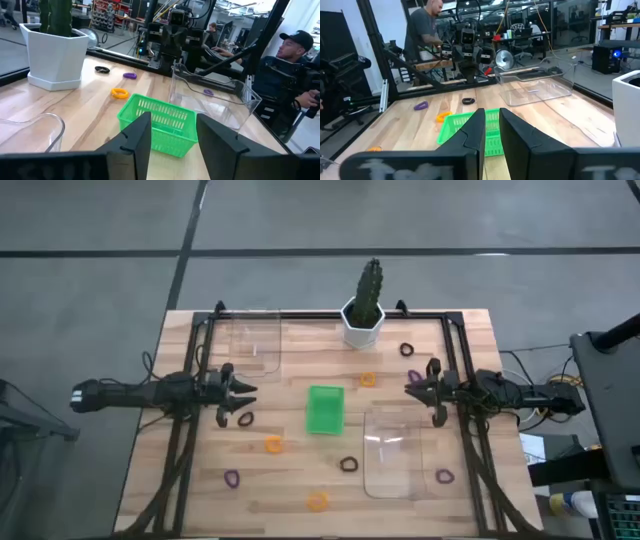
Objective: Sort spring keychains
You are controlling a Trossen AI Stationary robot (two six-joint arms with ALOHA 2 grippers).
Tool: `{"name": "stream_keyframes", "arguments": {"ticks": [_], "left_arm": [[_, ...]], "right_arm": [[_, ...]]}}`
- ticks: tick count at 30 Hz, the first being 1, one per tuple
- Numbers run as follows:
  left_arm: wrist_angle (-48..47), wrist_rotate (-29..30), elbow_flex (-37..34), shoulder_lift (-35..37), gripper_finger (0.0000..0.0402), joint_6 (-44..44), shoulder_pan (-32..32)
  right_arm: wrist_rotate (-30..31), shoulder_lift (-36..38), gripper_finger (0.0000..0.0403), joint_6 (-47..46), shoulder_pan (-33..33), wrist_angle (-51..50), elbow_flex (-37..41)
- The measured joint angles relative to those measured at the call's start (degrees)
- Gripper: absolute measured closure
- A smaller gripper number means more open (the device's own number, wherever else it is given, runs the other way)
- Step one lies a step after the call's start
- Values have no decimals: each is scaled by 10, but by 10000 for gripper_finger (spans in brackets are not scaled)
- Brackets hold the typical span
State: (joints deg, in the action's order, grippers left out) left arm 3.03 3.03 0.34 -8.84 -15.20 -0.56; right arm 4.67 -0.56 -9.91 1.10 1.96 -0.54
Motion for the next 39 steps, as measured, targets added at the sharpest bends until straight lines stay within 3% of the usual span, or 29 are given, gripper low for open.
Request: {"name": "stream_keyframes", "arguments": {"ticks": [16,21,25,30,34,39], "left_arm": [[0,0,0,0,252,0,0],[2,0,1,0,252,-2,0],[1,0,9,0,252,-2,0],[2,0,14,0,252,1,0],[2,0,14,0,252,1,0],[2,0,14,0,252,2,0]], "right_arm": [[3,-1,351,24,0,-2,-9],[109,-32,351,93,0,-20,-96],[225,-98,351,113,0,-136,-211],[352,-216,351,-23,0,-349,-345],[376,-319,351,-131,0,-497,-429],[377,-433,351,-200,-7,-571,-489]]}}
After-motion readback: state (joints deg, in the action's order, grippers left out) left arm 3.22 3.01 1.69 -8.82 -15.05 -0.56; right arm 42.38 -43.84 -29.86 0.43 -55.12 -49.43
